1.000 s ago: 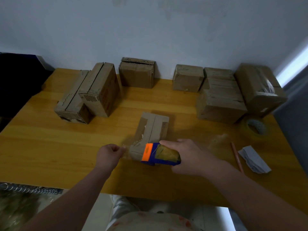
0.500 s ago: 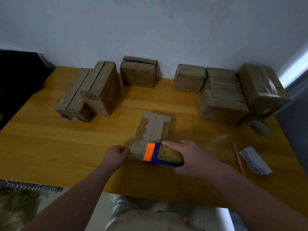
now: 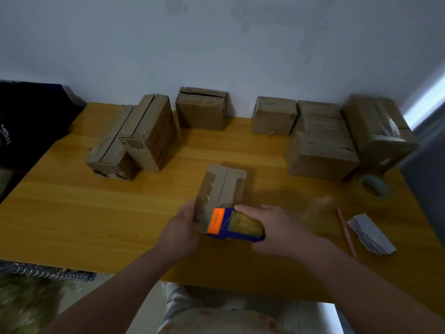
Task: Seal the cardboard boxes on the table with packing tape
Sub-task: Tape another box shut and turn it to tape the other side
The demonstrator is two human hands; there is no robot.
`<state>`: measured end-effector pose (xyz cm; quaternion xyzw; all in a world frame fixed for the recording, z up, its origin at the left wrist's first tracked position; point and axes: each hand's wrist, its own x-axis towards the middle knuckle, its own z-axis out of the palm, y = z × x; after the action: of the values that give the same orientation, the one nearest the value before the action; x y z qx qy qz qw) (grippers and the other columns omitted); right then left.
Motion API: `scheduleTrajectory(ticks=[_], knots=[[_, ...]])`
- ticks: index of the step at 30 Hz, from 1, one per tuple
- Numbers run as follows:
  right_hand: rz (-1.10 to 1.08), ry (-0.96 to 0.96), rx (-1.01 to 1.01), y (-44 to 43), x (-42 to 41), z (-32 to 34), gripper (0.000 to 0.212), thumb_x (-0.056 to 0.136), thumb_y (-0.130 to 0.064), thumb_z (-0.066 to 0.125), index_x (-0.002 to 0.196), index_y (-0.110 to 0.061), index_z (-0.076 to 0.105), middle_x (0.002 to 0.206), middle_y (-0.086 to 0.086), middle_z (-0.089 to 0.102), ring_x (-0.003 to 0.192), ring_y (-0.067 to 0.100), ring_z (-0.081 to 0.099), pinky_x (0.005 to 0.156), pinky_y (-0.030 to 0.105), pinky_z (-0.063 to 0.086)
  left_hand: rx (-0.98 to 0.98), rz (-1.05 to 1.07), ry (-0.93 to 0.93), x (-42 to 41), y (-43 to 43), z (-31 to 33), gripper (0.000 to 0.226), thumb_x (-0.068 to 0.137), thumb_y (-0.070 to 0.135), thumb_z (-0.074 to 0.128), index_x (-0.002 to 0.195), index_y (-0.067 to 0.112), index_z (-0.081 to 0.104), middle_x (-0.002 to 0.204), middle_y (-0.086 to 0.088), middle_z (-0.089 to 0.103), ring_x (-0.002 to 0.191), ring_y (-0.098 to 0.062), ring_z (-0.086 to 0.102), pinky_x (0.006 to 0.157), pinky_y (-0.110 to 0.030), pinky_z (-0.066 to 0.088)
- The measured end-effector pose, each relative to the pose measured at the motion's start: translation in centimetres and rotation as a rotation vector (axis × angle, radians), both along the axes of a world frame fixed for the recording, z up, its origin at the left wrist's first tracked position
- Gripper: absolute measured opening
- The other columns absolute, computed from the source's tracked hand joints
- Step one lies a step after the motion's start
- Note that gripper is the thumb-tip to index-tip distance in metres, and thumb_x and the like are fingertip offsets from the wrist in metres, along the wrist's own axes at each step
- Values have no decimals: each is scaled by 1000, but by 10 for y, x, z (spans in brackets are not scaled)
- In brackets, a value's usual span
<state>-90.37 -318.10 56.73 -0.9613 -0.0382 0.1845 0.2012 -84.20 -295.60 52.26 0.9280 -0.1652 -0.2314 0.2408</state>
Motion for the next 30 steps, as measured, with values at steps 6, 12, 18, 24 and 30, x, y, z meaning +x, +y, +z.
scheduleTrajectory(ticks=[6,12,18,24,30], knots=[[-2,-20,17,-2,-1,0,92,77,-30,72,147,-50,17,132,-2,44,111,15,47,83,28,44,370,-411,-310,3,-3,-11,97,89,12,52,142,21,-29,152,6,-31,144,-13,-21,117,-36,-4],[-17,32,96,-11,-7,-5,94,77,-28,72,148,-51,14,142,3,37,122,20,42,92,33,45,377,-417,-329,6,1,-17,101,86,13,54,137,24,-32,145,9,-35,138,-8,-24,112,-32,-8],[-49,30,63,-59,-39,7,96,75,-32,73,139,-66,10,117,-8,47,95,5,50,80,28,49,421,-410,-303,5,-1,-11,97,88,16,52,138,25,-31,144,10,-34,132,-5,-27,114,-33,-7],[-79,104,47,-68,-50,-4,92,76,-41,72,144,-59,12,110,-8,47,90,4,49,82,30,52,435,-425,-304,5,-2,-13,100,88,22,54,140,24,-31,144,11,-35,132,-3,-26,116,-34,-5],[-61,132,-28,-53,-38,-4,87,83,-40,69,148,-52,13,109,-7,39,99,9,46,80,26,45,419,-420,-309,6,-1,-13,98,89,22,54,136,25,-33,143,12,-34,132,-3,-25,116,-34,-4]])
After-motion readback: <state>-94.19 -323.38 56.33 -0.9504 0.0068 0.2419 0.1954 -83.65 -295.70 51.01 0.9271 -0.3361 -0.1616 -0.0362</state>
